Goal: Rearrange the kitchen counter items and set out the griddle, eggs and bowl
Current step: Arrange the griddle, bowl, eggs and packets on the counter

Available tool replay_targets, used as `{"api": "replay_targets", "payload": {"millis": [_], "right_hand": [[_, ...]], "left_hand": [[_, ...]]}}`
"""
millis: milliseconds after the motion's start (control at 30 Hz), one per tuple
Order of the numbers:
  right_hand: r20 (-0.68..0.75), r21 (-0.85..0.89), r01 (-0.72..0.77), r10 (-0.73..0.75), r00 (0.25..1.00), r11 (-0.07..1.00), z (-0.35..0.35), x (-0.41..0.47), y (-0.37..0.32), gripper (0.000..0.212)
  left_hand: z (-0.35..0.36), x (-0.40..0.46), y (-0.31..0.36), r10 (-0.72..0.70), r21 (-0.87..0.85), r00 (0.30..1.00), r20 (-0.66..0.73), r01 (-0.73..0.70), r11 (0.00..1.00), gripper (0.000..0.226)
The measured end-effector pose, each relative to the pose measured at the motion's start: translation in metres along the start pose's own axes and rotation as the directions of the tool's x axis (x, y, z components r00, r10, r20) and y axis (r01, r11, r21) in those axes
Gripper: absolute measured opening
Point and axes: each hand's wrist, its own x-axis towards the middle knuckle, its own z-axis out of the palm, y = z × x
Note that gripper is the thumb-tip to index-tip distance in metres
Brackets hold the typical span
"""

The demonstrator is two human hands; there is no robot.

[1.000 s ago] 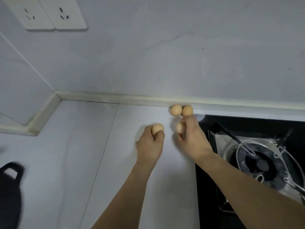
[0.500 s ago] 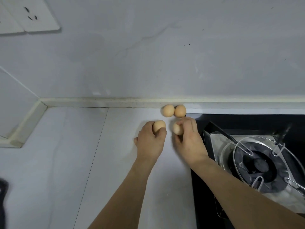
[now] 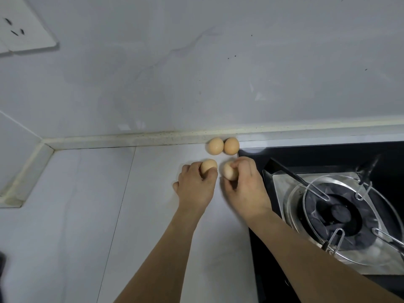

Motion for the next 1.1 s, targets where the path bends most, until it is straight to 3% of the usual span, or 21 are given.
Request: {"api": "replay_targets", "payload": {"millis": [233, 500, 1100], "right_hand": [[-0.057, -0.007, 0.038, -0.038, 0.998, 0.999, -0.002, -0.002, 0.000, 0.025], [-0.032, 0.032, -0.049, 0.050, 0.998, 0.998, 0.001, 0.003, 0.005, 0.030], [-0.047, 0.096, -0.062, 0.067, 0.997, 0.993, 0.000, 0.006, 0.003, 0.035]], "left_hand": [[0.002, 0.004, 0.003, -0.016, 0.019, 1.000, 0.018, 0.015, 1.000, 0.031], [0.004, 0.006, 0.010, -0.019, -0.015, 1.000, 0.013, 0.019, 1.000, 0.029], [0.006, 0.005, 0.016, -0.046, -0.062, 0.998, -0.031, 0.044, 0.997, 0.024]]}}
